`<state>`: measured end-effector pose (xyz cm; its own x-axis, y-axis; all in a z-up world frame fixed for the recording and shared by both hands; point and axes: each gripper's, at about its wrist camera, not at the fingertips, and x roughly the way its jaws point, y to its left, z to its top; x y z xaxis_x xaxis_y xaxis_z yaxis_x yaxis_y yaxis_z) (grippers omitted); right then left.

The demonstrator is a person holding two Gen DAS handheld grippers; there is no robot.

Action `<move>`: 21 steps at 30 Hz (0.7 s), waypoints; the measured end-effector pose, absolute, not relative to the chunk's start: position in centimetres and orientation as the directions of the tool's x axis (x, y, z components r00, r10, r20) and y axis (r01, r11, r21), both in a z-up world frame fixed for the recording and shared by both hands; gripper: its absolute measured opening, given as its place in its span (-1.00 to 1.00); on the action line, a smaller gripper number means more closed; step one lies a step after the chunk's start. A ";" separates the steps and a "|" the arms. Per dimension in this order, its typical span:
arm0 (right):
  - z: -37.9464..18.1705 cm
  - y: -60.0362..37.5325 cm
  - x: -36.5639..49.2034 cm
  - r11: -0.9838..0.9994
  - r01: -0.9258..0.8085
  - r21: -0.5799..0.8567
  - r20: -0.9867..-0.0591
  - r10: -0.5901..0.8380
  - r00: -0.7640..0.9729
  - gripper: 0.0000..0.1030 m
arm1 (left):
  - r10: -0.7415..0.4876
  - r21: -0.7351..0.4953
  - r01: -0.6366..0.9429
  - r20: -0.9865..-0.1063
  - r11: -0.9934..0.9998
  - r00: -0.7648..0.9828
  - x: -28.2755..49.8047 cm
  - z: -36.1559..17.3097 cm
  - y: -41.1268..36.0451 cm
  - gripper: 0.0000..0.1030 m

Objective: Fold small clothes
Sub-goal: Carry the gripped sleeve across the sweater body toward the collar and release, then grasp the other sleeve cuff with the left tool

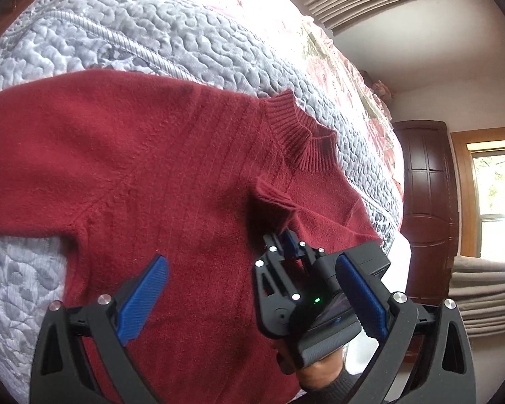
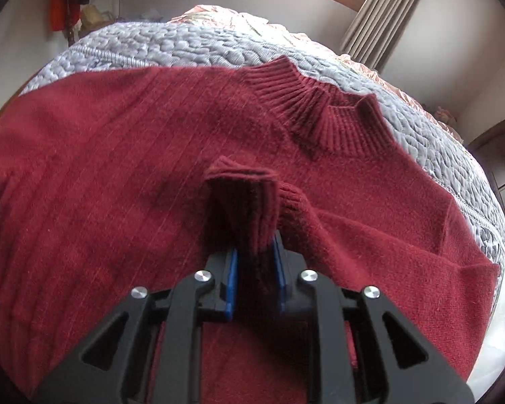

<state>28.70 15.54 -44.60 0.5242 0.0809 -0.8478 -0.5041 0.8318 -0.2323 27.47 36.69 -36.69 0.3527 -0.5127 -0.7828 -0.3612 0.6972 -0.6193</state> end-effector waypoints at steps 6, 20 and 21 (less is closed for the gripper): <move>-42.6 12.9 24.4 0.837 -0.521 -0.168 -0.854 0.141 0.501 -0.09 | -0.642 -0.704 -0.415 -0.704 0.576 0.303 30.0 -41.3 35.4 0.92; -38.6 4.1 17.4 0.918 -0.396 0.010 -0.897 0.184 0.402 0.06 | -0.649 -0.639 -0.523 -0.735 0.564 0.198 33.7 -48.9 29.2 0.60; -38.3 4.1 17.4 0.921 -0.390 0.025 -0.895 0.195 0.402 0.06 | -0.627 -0.614 -0.526 -0.757 0.588 0.183 33.9 -48.8 29.1 0.08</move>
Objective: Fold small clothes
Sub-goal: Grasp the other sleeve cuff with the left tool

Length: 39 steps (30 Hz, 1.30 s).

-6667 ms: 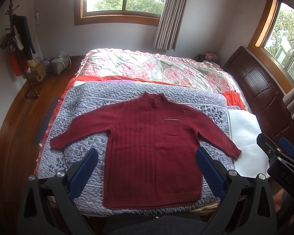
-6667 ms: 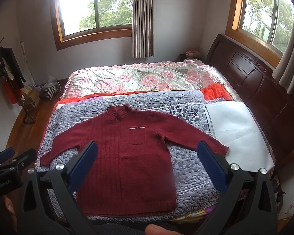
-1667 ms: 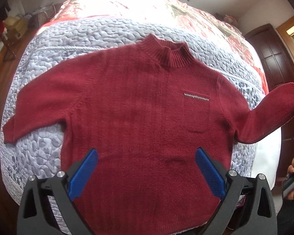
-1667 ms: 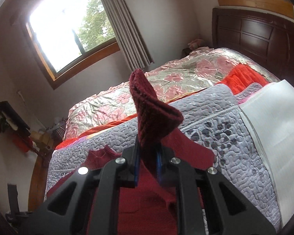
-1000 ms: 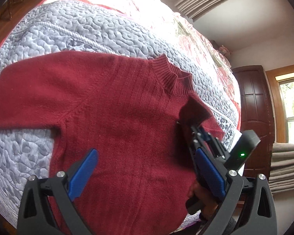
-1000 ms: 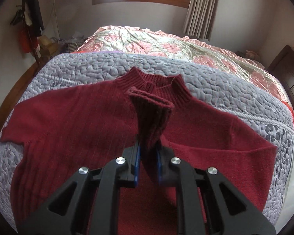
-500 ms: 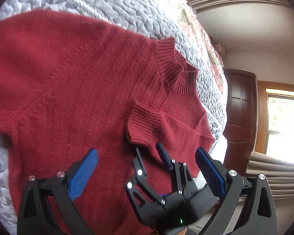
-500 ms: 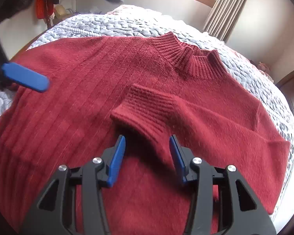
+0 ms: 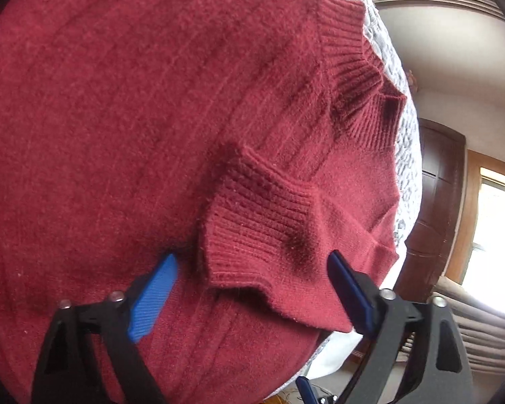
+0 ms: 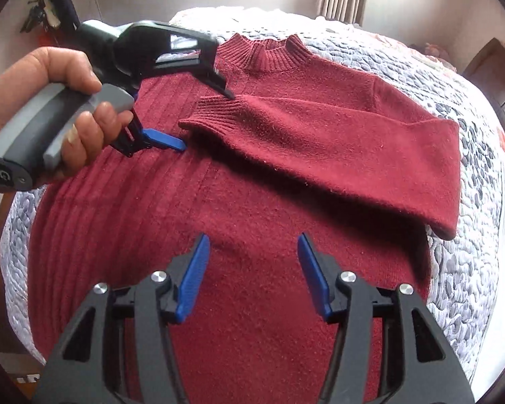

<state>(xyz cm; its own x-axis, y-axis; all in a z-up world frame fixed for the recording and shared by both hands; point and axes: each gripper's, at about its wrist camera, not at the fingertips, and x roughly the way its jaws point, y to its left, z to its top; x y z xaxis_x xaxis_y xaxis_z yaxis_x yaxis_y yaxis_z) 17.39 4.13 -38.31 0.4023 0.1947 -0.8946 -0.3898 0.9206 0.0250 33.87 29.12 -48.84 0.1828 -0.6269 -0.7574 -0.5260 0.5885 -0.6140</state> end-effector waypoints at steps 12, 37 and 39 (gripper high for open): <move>-36.1 6.8 14.8 0.896 -0.427 0.117 -0.883 0.291 0.368 0.10 | -0.474 -0.524 -0.258 -0.849 0.812 0.233 36.9 -41.1 26.4 -0.85; -38.1 6.0 16.1 0.914 -0.386 0.128 -0.909 0.264 0.322 0.10 | -0.339 -0.461 -0.265 -0.852 0.847 0.400 30.9 -40.0 40.9 -0.85; -38.1 5.8 16.4 0.915 -0.384 0.124 -0.910 0.259 0.324 0.10 | -0.342 -0.466 -0.288 -0.855 0.837 0.389 30.5 -41.3 41.5 -0.85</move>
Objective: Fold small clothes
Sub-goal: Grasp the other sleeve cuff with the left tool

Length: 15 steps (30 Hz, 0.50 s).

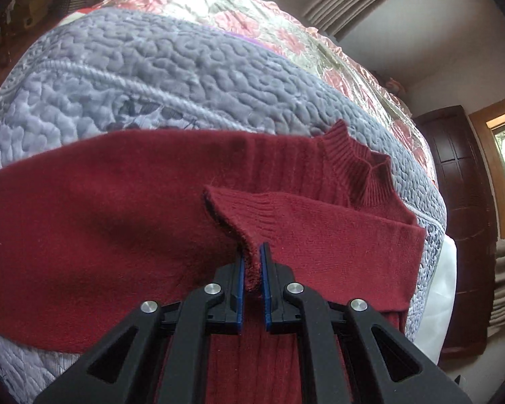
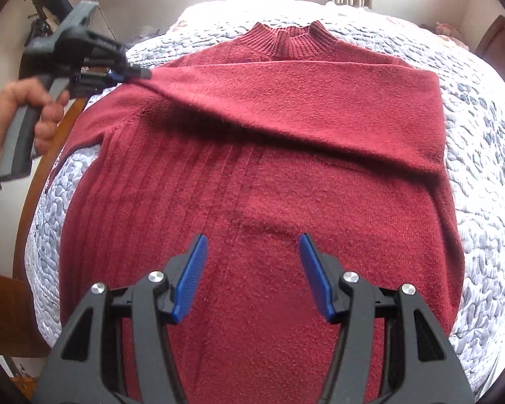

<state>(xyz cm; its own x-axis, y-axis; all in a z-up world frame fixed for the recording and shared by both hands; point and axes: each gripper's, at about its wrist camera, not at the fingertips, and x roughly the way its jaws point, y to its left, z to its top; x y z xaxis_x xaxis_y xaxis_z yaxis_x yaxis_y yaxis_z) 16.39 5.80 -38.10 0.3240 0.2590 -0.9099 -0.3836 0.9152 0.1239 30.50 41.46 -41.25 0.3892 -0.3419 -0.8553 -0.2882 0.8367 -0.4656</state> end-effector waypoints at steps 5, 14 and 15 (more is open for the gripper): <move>-38.1 5.7 16.8 0.915 -0.386 0.120 -0.911 0.255 0.323 0.10 | -0.356 -0.469 -0.336 -0.868 0.817 0.347 30.2 -44.1 42.4 -0.83; -37.9 6.2 17.6 0.916 -0.382 0.125 -0.908 0.261 0.328 0.13 | -0.318 -0.494 -0.328 -0.827 0.805 0.464 27.8 -39.7 42.9 -0.35; -38.0 6.4 17.6 0.915 -0.384 0.126 -0.909 0.261 0.325 0.13 | -0.347 -0.526 -0.321 -0.809 0.788 0.474 27.8 -39.8 42.7 -0.23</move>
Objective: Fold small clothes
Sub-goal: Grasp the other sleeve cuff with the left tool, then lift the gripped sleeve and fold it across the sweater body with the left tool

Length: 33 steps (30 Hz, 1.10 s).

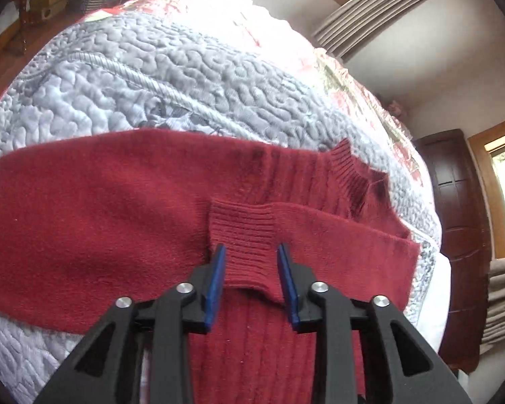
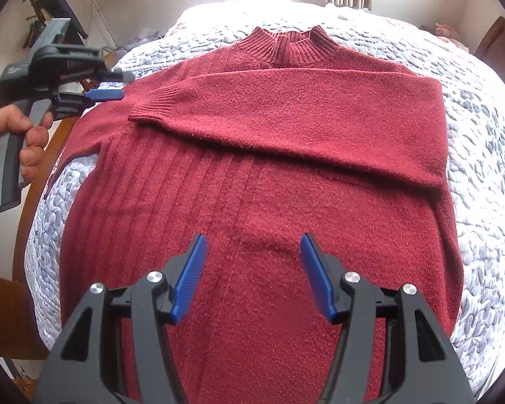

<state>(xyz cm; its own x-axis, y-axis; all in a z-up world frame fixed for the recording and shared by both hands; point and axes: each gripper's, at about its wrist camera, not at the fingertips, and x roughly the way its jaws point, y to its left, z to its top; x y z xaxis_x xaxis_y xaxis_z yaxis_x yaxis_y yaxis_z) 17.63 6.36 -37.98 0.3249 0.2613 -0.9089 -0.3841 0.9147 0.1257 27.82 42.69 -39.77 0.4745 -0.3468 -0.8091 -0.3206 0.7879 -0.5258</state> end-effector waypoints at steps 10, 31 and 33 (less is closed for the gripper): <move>-36.6 8.0 17.3 0.896 -0.429 0.115 -0.908 0.270 0.320 0.18 | -0.458 -0.621 -0.407 -0.777 0.670 0.432 27.5 -43.7 43.8 0.06; -36.4 16.8 15.9 0.801 -0.589 0.105 -0.922 0.301 0.245 0.23 | 0.004 -0.545 -0.838 -0.838 -0.031 0.545 -0.8 -53.1 75.9 0.65; -36.6 17.1 15.7 0.799 -0.592 0.102 -0.923 0.298 0.244 0.23 | 0.002 -0.540 -0.841 -0.841 -0.035 0.541 -0.4 -53.8 76.1 0.65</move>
